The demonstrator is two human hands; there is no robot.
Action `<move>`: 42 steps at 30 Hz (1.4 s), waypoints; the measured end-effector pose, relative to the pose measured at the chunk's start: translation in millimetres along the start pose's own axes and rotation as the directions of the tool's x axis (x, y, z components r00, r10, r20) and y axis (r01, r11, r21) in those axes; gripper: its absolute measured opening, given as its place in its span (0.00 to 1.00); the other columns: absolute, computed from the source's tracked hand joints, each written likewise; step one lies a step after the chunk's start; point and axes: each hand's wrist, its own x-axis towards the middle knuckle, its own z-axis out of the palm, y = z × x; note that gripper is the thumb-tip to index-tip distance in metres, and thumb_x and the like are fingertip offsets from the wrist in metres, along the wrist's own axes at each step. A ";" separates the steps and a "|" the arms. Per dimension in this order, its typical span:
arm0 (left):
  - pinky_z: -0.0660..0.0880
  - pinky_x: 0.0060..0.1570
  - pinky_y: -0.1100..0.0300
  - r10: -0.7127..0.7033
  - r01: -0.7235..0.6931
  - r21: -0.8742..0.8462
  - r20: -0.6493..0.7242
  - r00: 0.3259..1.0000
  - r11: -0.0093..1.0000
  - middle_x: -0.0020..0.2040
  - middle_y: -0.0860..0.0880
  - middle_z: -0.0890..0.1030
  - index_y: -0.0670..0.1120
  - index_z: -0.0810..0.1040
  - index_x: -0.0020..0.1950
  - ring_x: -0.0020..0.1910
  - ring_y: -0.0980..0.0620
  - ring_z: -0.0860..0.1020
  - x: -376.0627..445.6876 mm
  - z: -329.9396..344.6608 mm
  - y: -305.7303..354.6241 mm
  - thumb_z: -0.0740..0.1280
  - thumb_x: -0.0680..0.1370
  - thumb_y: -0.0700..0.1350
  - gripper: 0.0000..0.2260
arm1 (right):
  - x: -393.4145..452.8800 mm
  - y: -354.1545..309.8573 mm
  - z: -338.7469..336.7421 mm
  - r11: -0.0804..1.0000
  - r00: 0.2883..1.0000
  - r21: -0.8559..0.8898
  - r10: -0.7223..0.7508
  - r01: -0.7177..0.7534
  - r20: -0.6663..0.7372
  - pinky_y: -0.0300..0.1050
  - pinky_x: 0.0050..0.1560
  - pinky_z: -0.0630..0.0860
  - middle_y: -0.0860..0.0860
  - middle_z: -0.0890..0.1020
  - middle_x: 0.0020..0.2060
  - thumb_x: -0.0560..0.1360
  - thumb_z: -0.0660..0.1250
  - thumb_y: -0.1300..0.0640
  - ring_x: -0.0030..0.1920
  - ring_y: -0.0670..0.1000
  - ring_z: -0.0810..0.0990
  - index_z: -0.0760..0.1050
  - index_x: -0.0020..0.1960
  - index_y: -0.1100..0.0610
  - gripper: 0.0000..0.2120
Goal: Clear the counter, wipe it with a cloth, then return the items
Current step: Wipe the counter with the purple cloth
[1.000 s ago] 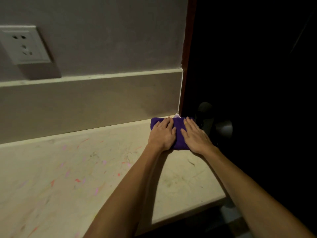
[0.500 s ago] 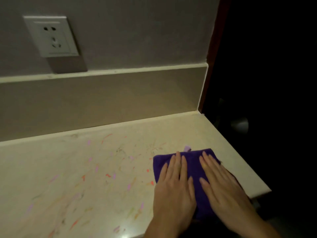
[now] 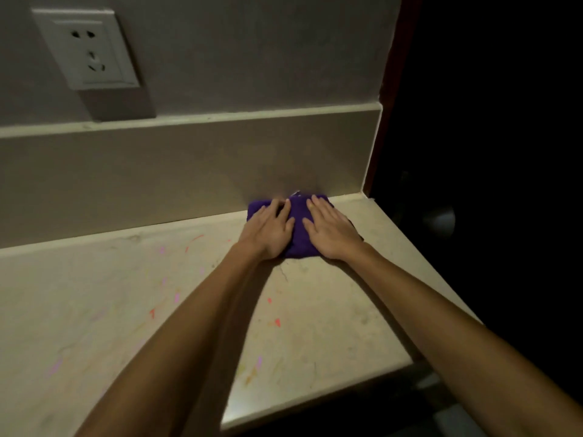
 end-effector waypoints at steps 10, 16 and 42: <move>0.54 0.81 0.49 -0.041 0.041 0.015 0.007 0.999 0.999 0.83 0.45 0.59 0.45 0.56 0.83 0.81 0.48 0.59 -36.9 1.0 10.7 0.44 0.86 0.55 0.28 | -34.9 -13.7 -1.7 1.000 1.000 0.013 -0.005 0.005 -0.009 0.53 0.83 0.49 0.49 0.50 0.84 0.86 0.40 0.42 0.84 0.49 0.48 0.47 0.85 0.53 0.30; 0.54 0.81 0.51 -0.073 0.076 0.031 -0.081 0.994 0.997 0.83 0.45 0.59 0.45 0.57 0.83 0.82 0.50 0.57 -178.0 2.8 50.2 0.43 0.85 0.54 0.28 | -167.9 -41.4 -0.4 0.993 0.997 0.089 -0.073 0.075 -0.024 0.49 0.83 0.47 0.44 0.47 0.84 0.86 0.40 0.42 0.83 0.44 0.45 0.43 0.84 0.48 0.29; 0.68 0.71 0.50 -0.165 0.169 0.037 -0.095 0.982 0.985 0.75 0.44 0.69 0.46 0.63 0.81 0.68 0.44 0.74 -59.9 -21.6 -73.9 0.51 0.86 0.55 0.25 | 6.0 -86.1 20.0 0.977 0.977 0.028 -0.210 0.211 -0.022 0.51 0.83 0.47 0.49 0.56 0.83 0.86 0.44 0.41 0.83 0.52 0.50 0.53 0.84 0.52 0.29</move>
